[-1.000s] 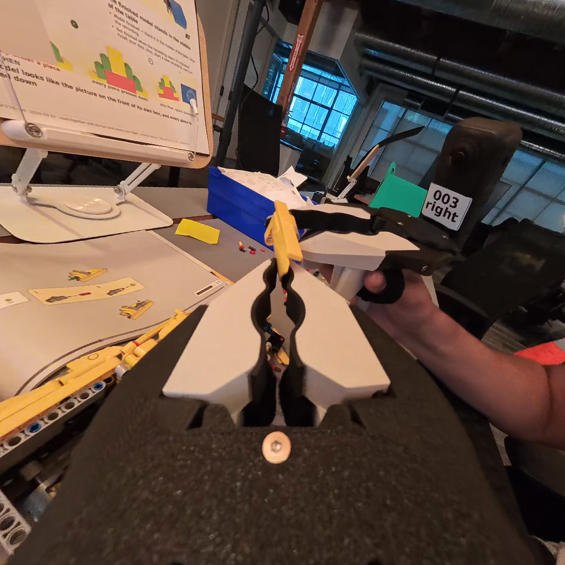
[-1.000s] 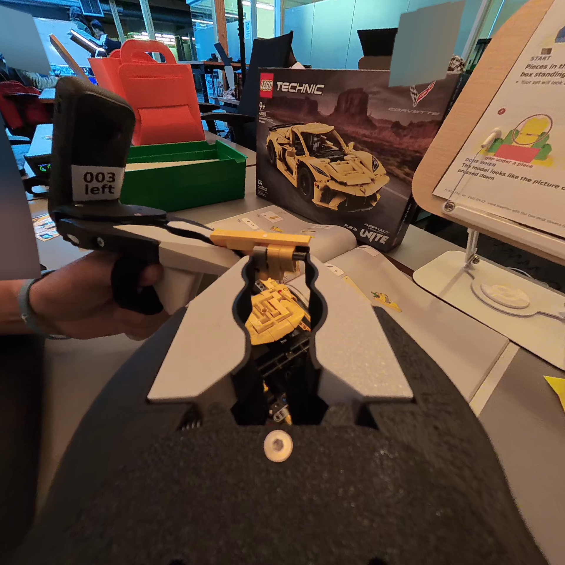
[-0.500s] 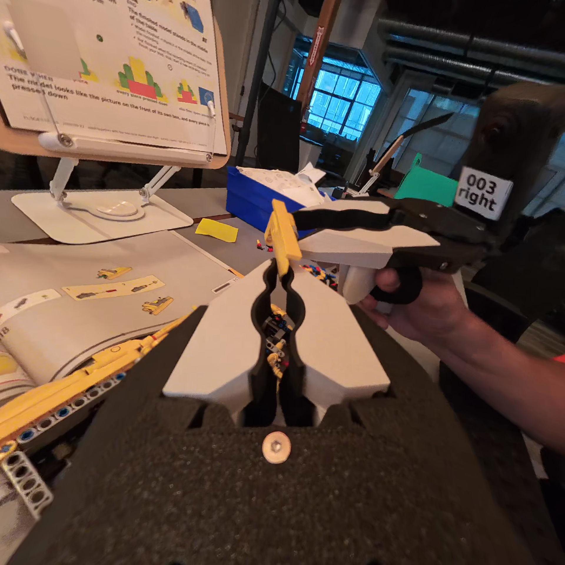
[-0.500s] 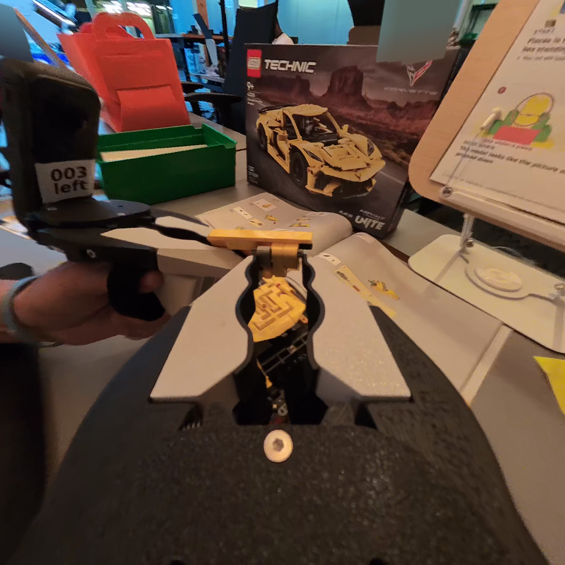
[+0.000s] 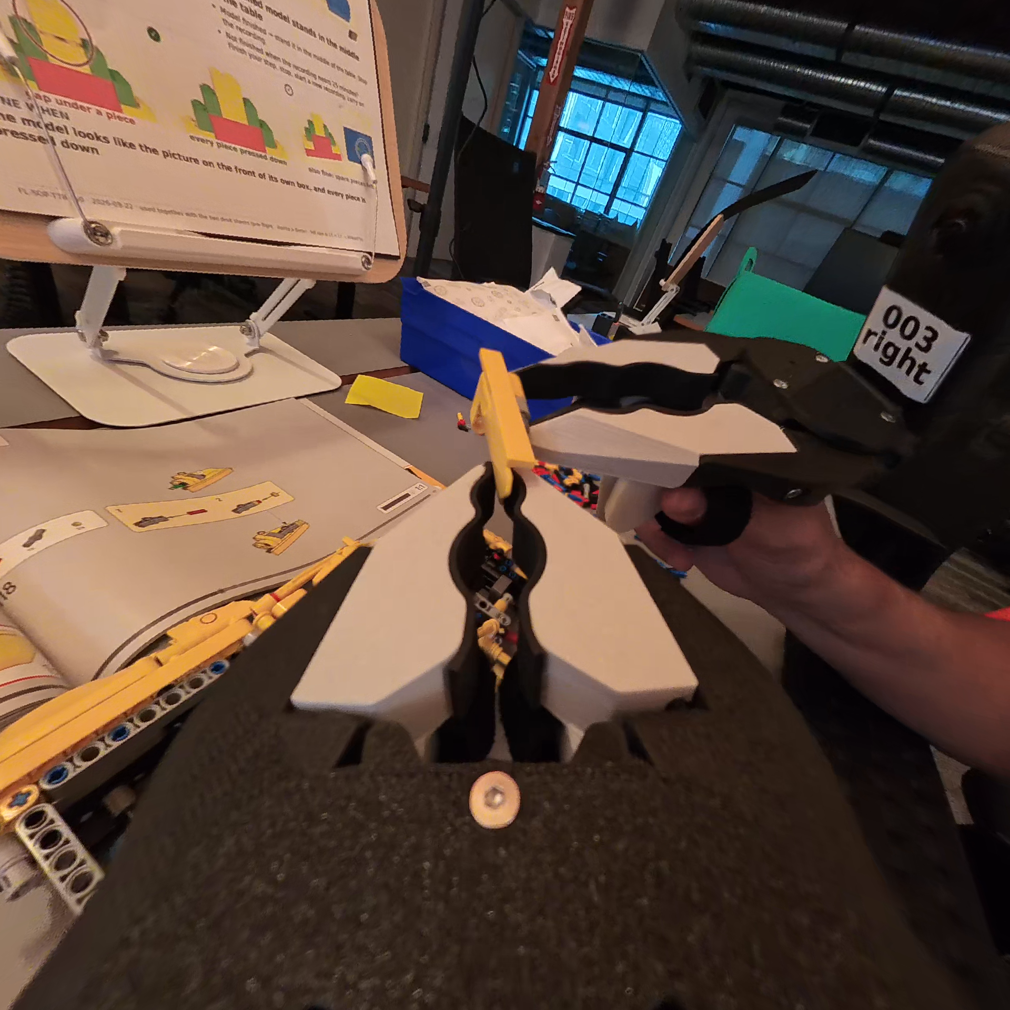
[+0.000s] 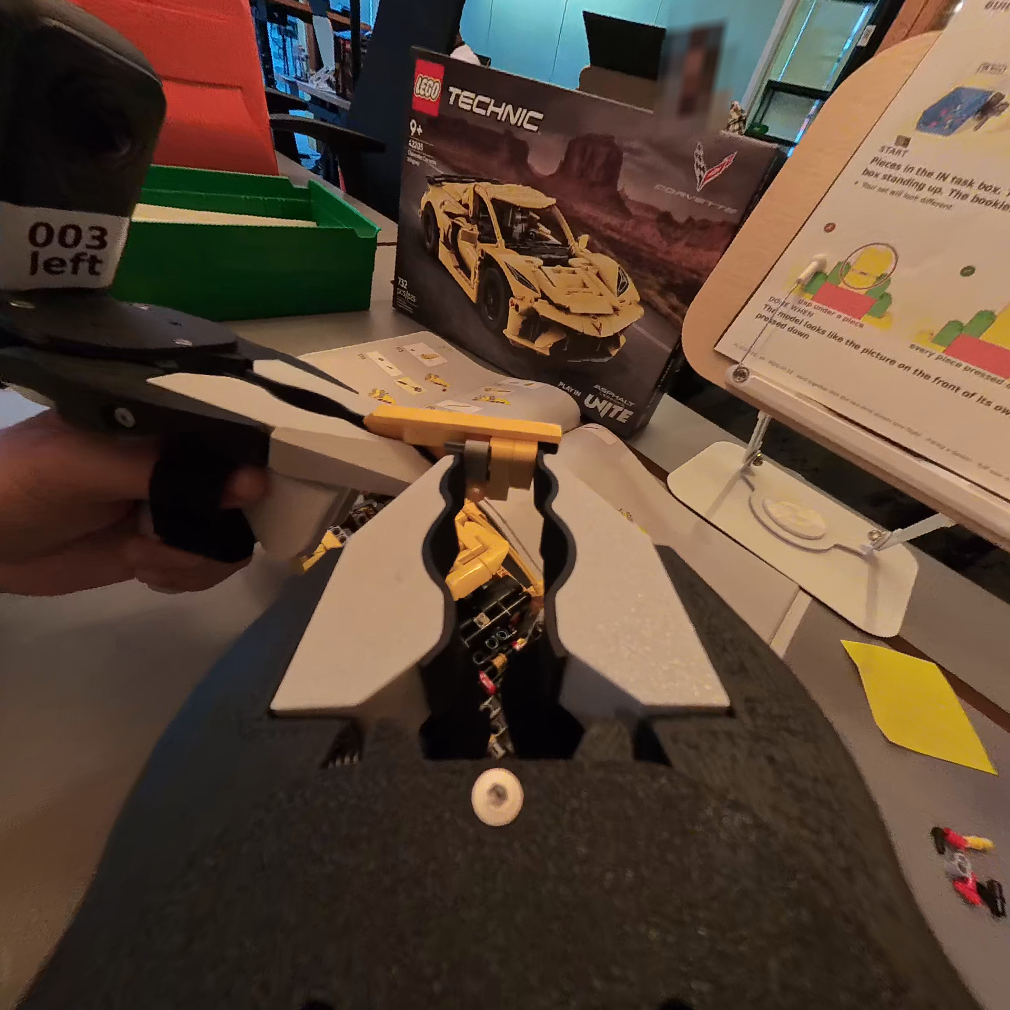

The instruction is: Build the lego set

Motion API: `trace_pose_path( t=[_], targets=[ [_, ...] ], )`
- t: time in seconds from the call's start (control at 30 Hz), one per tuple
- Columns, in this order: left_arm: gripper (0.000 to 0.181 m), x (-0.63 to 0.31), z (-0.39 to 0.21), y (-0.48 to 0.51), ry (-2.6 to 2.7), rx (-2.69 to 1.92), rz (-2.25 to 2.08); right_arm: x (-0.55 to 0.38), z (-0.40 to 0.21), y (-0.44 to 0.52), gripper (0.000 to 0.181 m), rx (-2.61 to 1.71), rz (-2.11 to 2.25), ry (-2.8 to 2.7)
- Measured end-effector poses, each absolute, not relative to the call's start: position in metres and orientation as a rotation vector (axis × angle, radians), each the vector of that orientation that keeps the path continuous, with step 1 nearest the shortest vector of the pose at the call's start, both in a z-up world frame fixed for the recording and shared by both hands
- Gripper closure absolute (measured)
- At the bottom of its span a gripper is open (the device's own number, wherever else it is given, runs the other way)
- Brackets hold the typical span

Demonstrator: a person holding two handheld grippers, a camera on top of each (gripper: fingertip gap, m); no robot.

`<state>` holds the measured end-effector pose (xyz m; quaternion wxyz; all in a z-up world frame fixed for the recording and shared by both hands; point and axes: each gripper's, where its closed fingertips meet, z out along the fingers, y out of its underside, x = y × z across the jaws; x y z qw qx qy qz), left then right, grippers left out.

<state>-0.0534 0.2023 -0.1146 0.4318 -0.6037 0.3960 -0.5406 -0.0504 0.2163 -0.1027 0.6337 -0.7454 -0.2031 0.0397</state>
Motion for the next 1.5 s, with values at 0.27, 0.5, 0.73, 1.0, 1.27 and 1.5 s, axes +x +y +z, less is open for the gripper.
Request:
trace_pose_path(
  t=[0.27,0.5,0.73,1.0,1.27,1.5],
  targets=[
    [0.175,-0.050,-0.126,0.197,1.133,-1.556,-1.414,-0.044,-0.112,0.216,0.158,-1.767,0.146,-0.500],
    [0.158,-0.056,-0.127,0.203,1.266,-1.492,-1.262,-0.020,-0.119,0.213,0.157,-1.784,-0.145,-0.643],
    [0.149,-0.062,-0.137,0.173,1.512,-1.460,-1.409,-0.030,-0.135,0.197,0.158,-1.785,-0.077,-0.884],
    [0.158,-0.059,-0.146,0.180,1.478,-1.537,-1.414,-0.052,-0.149,0.189,0.158,-1.739,-0.109,-1.052],
    [0.169,-0.060,-0.153,0.170,1.504,-1.607,-1.527,-0.058,-0.156,0.183,0.158,-1.623,-0.175,-1.216],
    [0.171,-0.059,-0.138,0.177,1.372,-1.602,-1.639,-0.056,-0.142,0.189,0.158,-1.603,-0.076,-1.067]
  ],
)
